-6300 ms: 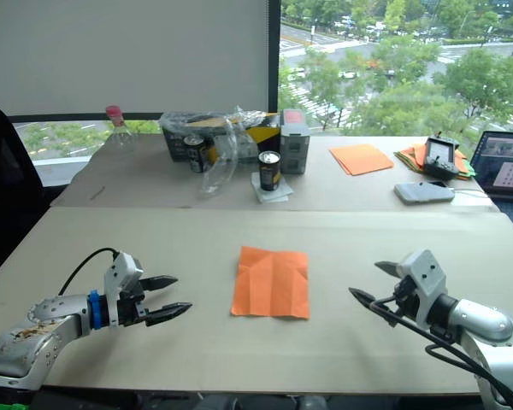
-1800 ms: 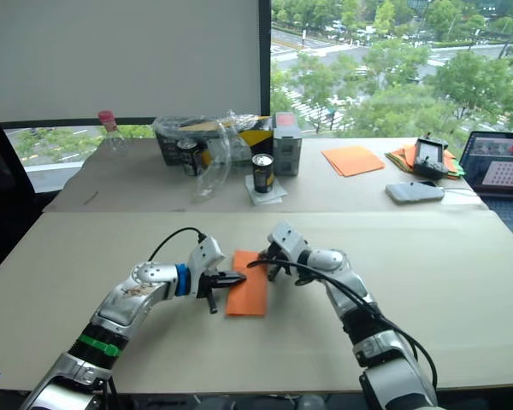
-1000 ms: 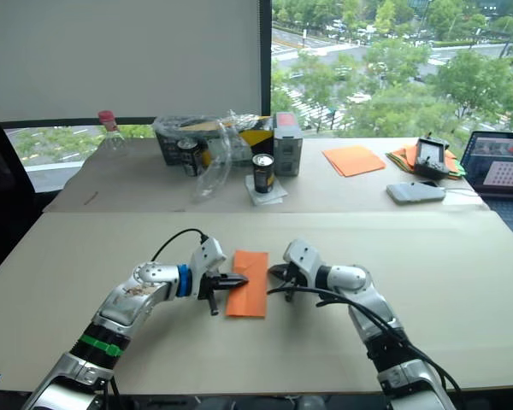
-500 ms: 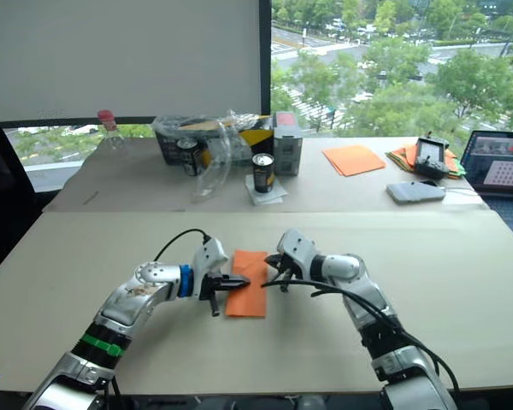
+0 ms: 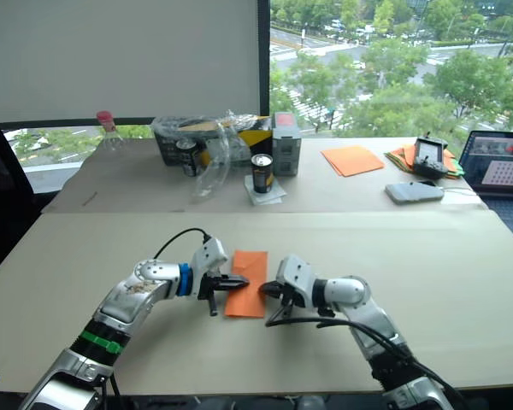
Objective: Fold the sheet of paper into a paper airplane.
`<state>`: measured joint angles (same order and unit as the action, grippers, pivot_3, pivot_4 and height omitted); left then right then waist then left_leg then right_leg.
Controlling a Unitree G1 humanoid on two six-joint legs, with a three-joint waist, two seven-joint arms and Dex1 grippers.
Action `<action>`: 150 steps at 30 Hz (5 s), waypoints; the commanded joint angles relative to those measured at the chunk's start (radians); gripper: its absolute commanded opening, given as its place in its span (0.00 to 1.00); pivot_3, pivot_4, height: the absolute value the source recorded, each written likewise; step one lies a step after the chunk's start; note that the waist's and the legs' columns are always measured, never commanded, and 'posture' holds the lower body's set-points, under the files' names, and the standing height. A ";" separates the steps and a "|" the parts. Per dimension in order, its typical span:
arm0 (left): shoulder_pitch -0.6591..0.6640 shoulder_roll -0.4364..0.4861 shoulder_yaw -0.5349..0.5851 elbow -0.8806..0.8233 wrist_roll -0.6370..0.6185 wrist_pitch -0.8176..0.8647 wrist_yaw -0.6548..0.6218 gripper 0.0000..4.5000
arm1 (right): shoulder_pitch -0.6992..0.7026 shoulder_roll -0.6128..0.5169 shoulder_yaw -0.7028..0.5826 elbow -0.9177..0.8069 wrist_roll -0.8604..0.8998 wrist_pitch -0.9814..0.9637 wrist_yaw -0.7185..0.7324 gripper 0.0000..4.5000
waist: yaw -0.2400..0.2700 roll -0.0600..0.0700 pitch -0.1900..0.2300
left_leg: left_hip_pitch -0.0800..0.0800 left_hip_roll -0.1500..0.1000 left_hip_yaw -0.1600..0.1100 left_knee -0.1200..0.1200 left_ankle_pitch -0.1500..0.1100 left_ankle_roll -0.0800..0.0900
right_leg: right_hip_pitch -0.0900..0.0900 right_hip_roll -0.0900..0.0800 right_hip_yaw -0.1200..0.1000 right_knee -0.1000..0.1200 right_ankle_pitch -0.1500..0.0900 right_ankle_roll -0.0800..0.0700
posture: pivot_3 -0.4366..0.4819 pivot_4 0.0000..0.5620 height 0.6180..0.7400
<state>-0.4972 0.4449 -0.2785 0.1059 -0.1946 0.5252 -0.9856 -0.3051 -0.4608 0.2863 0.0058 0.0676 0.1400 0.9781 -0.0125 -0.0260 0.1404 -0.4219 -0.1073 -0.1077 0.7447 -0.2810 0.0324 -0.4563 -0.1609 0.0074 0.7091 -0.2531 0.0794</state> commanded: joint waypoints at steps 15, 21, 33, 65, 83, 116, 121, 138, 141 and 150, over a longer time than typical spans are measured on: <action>0.029 0.035 -0.009 0.018 0.005 0.030 -0.031 0.00 | 0.193 -0.084 0.090 -0.274 0.060 0.211 0.028 0.01 | 0.001 -0.001 -0.003 | 0.016 0.002 0.000 -0.014 0.000 0.000 | 0.014 0.001 -0.001 -0.010 -0.002 0.000 | 0.48 0.27 0.43; -0.006 -0.032 0.104 -0.040 -0.129 0.198 0.010 0.00 | 0.195 -0.126 -0.026 -0.394 0.178 0.311 0.025 0.01 | 0.005 -0.002 0.000 | 0.015 0.001 -0.001 -0.014 0.000 0.000 | 0.015 0.000 -0.001 -0.012 -0.003 0.002 | 0.48 0.27 0.43; -0.061 0.154 0.142 -0.155 -0.149 0.240 -0.034 0.00 | 0.182 -0.293 -0.155 -0.499 0.371 0.492 0.084 0.01 | 0.004 -0.004 0.003 | 0.000 0.002 -0.001 -0.014 0.001 -0.002 | -0.001 0.000 -0.001 -0.011 -0.001 -0.001 | 0.48 0.27 0.43; -0.111 -0.087 -0.030 -0.011 -0.111 0.100 -0.058 0.00 | 0.249 -0.368 -0.198 -0.527 0.373 0.513 0.000 0.01 | 0.027 -0.005 0.004 | -0.002 0.000 -0.001 -0.011 0.001 -0.001 | 0.000 -0.002 -0.002 -0.011 0.000 -0.001 | 0.48 0.27 0.43; -0.190 -0.164 -0.163 0.176 0.023 0.011 -0.090 0.00 | 0.429 -0.478 -0.514 -0.722 0.492 0.666 -0.079 0.01 | 0.027 -0.006 0.004 | -0.003 0.000 0.000 -0.008 0.000 0.001 | 0.001 -0.003 -0.002 -0.011 0.000 -0.001 | 0.48 0.27 0.43; -0.202 -0.227 -0.136 0.244 0.076 0.032 -0.019 0.00 | 0.067 -0.216 -0.078 -0.448 0.205 0.648 -0.476 0.01 | 0.023 -0.005 0.004 | -0.003 0.000 0.001 -0.007 0.001 0.002 | 0.000 -0.002 0.000 -0.010 0.002 0.002 | 0.48 0.27 0.43; -0.176 -0.205 -0.112 0.200 0.062 0.024 -0.010 0.00 | 0.058 -0.210 -0.074 -0.416 0.176 0.650 -0.457 0.01 | 0.021 -0.005 0.004 | -0.002 0.000 0.001 -0.006 0.001 0.002 | 0.000 -0.002 0.000 -0.010 0.002 0.001 | 0.48 0.27 0.43; -0.084 -0.022 0.149 -0.187 -0.156 0.282 0.036 0.00 | -0.119 -0.284 -0.106 -0.254 0.056 0.499 -0.381 0.01 | 0.010 -0.005 0.004 | -0.003 -0.001 0.001 -0.007 0.001 0.001 | -0.002 -0.001 0.000 -0.009 0.002 0.001 | 0.48 0.27 0.43; -0.055 -0.008 0.148 -0.230 -0.171 0.310 0.054 0.00 | -0.133 -0.317 -0.077 -0.186 0.007 0.443 -0.341 0.01 | 0.013 -0.005 0.004 | -0.003 -0.001 0.001 -0.006 0.001 0.001 | -0.002 -0.002 0.000 -0.010 0.002 0.001 | 0.48 0.27 0.43; -0.027 0.004 0.129 -0.268 -0.179 0.314 0.085 0.00 | -0.114 -0.319 0.002 -0.155 -0.043 0.411 -0.201 0.01 | 0.006 -0.005 0.004 | -0.003 -0.001 0.002 -0.006 0.001 0.001 | -0.002 -0.002 0.000 -0.009 0.002 0.001 | 0.48 0.27 0.43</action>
<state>-0.5161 0.4430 -0.1553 -0.1338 -0.3567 0.8519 -0.9062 -0.4252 -0.7827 0.2760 -0.1059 0.0134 0.5507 0.7380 -0.0065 -0.0311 0.1445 -0.4251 -0.1078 -0.1061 0.7383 -0.2797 0.0330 -0.4581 -0.1624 0.0076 0.7000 -0.2513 0.0805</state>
